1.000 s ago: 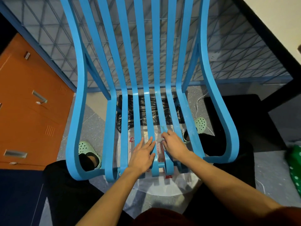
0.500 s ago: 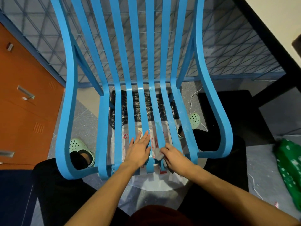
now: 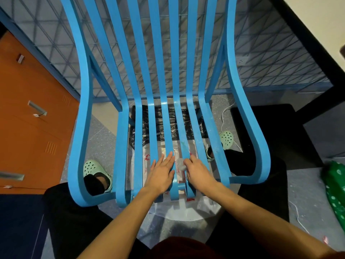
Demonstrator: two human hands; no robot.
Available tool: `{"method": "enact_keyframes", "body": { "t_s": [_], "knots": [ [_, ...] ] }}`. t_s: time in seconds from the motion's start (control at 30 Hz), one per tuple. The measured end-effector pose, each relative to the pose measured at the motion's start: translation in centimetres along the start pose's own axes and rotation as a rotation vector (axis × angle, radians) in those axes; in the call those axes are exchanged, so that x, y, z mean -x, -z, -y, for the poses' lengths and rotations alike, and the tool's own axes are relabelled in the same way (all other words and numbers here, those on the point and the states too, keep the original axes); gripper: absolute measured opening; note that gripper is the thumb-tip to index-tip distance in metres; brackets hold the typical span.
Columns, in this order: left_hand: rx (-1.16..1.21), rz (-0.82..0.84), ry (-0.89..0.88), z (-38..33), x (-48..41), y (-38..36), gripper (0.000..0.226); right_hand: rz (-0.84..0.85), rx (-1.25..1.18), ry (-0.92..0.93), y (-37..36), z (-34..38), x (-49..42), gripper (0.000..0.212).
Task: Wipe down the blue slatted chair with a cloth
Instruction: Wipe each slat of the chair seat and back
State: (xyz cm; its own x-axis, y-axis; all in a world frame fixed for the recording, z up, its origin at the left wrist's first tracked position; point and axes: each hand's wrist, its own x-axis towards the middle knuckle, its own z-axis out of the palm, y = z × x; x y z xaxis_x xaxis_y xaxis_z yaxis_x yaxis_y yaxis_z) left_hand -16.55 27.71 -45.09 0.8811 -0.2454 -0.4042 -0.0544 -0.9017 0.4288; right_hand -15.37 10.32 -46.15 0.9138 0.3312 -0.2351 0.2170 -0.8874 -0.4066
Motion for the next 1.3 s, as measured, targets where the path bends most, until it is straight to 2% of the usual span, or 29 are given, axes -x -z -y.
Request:
{"method": "enact_keyframes", "body": {
  "t_s": [0.27,0.47,0.7,1.07,1.3],
  "knots": [
    [0.02,-0.021,0.002,0.1,-0.2,-0.4,0.058,0.07,0.016,0.061,-0.5,-0.1,3.2,0.033],
    [0.035,-0.005,0.016,0.0,-0.1,-0.2,0.057,0.117,0.011,0.062,1.5,-0.6,-2.1,0.035],
    [0.039,0.024,0.028,-0.1,-0.2,0.5,0.057,0.08,0.001,-0.074,4.2,-0.6,-9.4,0.041],
    [0.002,-0.004,-0.005,-0.1,-0.7,1.0,0.058,0.071,0.05,0.053,0.3,0.1,2.2,0.037],
    [-0.04,-0.015,0.0,0.4,-2.7,1.2,0.059,0.076,0.002,0.077,0.8,0.3,0.3,0.039]
  ]
}}
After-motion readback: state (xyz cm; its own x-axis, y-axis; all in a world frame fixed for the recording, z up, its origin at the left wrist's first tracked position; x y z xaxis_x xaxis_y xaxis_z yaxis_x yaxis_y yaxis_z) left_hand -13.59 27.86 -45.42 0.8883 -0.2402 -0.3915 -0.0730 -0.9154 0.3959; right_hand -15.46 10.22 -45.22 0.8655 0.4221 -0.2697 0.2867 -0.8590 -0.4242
